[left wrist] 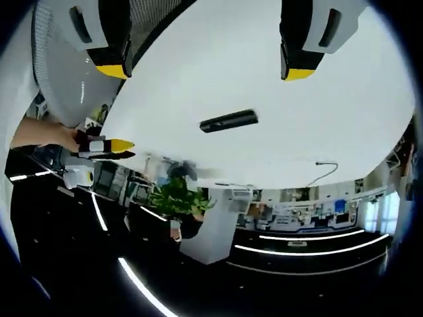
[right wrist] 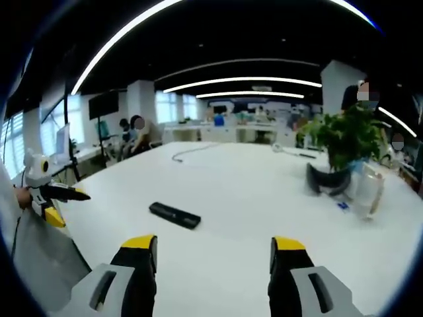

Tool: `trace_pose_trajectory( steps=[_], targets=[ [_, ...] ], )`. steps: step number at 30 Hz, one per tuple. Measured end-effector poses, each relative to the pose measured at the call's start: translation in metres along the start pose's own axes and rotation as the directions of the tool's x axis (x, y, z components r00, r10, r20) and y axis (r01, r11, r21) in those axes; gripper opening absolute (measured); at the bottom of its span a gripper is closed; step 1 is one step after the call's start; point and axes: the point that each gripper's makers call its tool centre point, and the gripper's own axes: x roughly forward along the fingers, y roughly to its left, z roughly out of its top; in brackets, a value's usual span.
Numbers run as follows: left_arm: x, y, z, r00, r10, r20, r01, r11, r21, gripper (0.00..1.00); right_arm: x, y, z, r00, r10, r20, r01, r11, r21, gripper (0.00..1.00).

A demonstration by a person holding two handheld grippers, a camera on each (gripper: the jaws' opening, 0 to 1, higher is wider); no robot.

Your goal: Press the specified remote control buttons in sequence, fully releasing each button before pressing the next.

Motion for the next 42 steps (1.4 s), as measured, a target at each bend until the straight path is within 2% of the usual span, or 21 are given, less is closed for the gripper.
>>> trace_pose_trajectory(
  steps=[3, 4, 7, 12, 14, 18, 20, 25, 28, 31, 37, 42],
  targets=[
    [0.001, 0.006, 0.005, 0.998, -0.008, -0.069, 0.015, 0.995, 0.100, 0.97, -0.001, -0.005, -0.002, 1.000, -0.015, -0.009, 0.015, 1.000, -0.001, 0.67],
    [0.003, 0.007, 0.006, 0.996, -0.016, -0.084, 0.026, 0.993, 0.111, 0.96, -0.001, -0.006, -0.003, 1.000, -0.024, -0.015, 0.024, 1.000, -0.009, 0.67],
    [0.014, 0.014, 0.012, 0.994, -0.050, -0.097, 0.060, 0.992, 0.108, 0.95, -0.002, -0.008, -0.005, 0.999, -0.031, -0.029, 0.030, 0.999, -0.019, 0.66],
    [0.037, 0.024, 0.015, 0.980, -0.125, -0.155, 0.134, 0.990, 0.048, 0.89, -0.001, -0.010, -0.008, 0.998, -0.039, -0.053, 0.037, 0.999, -0.035, 0.63],
    [0.044, 0.026, 0.016, 0.977, -0.133, -0.166, 0.144, 0.988, 0.058, 0.87, -0.002, -0.010, -0.009, 0.997, -0.043, -0.061, 0.040, 0.998, -0.039, 0.62],
    [0.060, 0.035, 0.018, 0.964, -0.152, -0.220, 0.185, 0.973, 0.136, 0.81, -0.001, -0.010, -0.009, 0.998, -0.041, -0.057, 0.039, 0.999, -0.035, 0.61],
    [0.068, 0.040, 0.021, 0.962, -0.155, -0.224, 0.190, 0.971, 0.144, 0.78, -0.001, -0.010, -0.009, 0.997, -0.040, -0.060, 0.038, 0.999, -0.034, 0.60],
    [0.084, 0.047, 0.023, 0.943, -0.191, -0.271, 0.241, 0.956, 0.165, 0.68, -0.001, -0.011, -0.011, 0.997, -0.045, -0.069, 0.042, 0.998, -0.041, 0.59],
    [0.094, 0.054, 0.026, 0.938, -0.197, -0.285, 0.251, 0.954, 0.167, 0.64, -0.001, -0.012, -0.011, 0.996, -0.049, -0.072, 0.046, 0.998, -0.043, 0.58],
    [0.104, 0.060, 0.024, 0.925, -0.197, -0.326, 0.265, 0.948, 0.177, 0.63, -0.001, -0.013, -0.013, 0.995, -0.053, -0.079, 0.049, 0.998, -0.042, 0.57],
    [0.123, 0.072, 0.028, 0.910, -0.191, -0.368, 0.294, 0.923, 0.247, 0.56, 0.000, -0.011, -0.016, 0.994, -0.046, -0.100, 0.041, 0.998, -0.053, 0.56],
    [0.138, 0.088, 0.025, 0.894, -0.136, -0.428, 0.283, 0.911, 0.301, 0.54, -0.001, -0.011, -0.014, 0.994, -0.051, -0.094, 0.045, 0.997, -0.066, 0.53]
  ],
)
